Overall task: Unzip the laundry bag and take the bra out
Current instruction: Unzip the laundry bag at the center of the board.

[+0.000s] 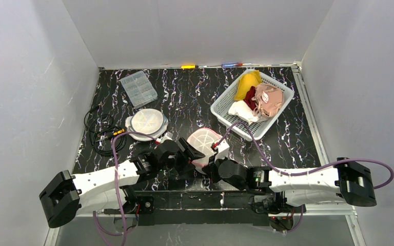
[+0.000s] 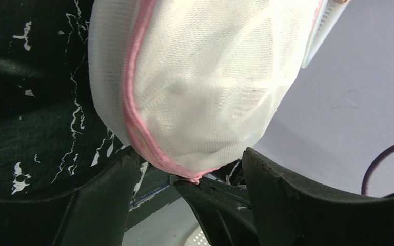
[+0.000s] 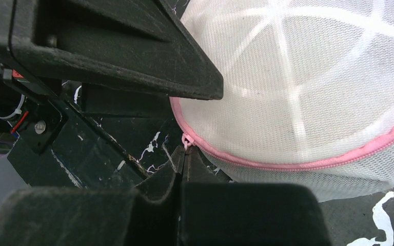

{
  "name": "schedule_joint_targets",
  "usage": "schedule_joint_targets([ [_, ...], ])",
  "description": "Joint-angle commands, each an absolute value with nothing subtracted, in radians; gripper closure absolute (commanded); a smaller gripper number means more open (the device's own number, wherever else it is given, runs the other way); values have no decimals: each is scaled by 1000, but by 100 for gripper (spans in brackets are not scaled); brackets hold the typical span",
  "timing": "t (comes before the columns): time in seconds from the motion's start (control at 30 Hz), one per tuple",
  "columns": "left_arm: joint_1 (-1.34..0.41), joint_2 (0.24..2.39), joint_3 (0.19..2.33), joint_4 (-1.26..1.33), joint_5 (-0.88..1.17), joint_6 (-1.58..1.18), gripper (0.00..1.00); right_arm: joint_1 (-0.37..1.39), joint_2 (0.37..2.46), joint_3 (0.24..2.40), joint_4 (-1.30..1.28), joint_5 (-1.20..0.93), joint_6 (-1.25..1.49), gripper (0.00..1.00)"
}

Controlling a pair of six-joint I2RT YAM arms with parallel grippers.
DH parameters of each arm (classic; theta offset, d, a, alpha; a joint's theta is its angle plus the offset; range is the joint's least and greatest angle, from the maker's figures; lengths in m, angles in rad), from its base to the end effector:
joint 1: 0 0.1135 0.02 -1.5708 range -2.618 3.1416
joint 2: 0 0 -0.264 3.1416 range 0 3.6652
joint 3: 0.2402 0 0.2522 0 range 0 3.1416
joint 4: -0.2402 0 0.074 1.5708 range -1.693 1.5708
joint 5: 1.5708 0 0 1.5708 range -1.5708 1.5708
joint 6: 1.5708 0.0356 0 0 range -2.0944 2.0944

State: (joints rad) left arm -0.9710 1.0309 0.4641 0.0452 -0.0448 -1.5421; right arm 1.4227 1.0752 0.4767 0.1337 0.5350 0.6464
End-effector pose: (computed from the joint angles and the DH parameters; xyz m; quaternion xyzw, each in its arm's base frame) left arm 0.1245 -0.1792 0.2044 -0.2545 0.8271 -0.4702 0.1732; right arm 0.0510 0.2190 0.2104 -0.1821 0.8122 0.3205 0.4522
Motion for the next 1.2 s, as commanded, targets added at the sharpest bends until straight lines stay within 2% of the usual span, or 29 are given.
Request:
schedule_joint_targets([
  [0.0, -977, 1016, 455, 61, -86, -1554, 30, 1432, 1060, 521, 157, 545, 630, 99],
  [0.1, -977, 1015, 447, 61, -115, -1546, 41, 1432, 1064, 523, 161, 540, 630, 99],
  [0.37, -977, 1046, 443, 57, -132, -1531, 85, 1438, 1046, 521, 145, 549, 633, 99],
  [0.5, -977, 1030, 442, 44, -145, -1512, 100, 1438, 1016, 516, 112, 570, 635, 99],
  [0.93, -978, 998, 492, -28, -121, -1371, 100, 1439, 902, 499, -105, 737, 672, 99],
  [1.17, -928, 1001, 588, -92, -8, -1154, 100, 1439, 850, 502, -82, 681, 631, 99],
])
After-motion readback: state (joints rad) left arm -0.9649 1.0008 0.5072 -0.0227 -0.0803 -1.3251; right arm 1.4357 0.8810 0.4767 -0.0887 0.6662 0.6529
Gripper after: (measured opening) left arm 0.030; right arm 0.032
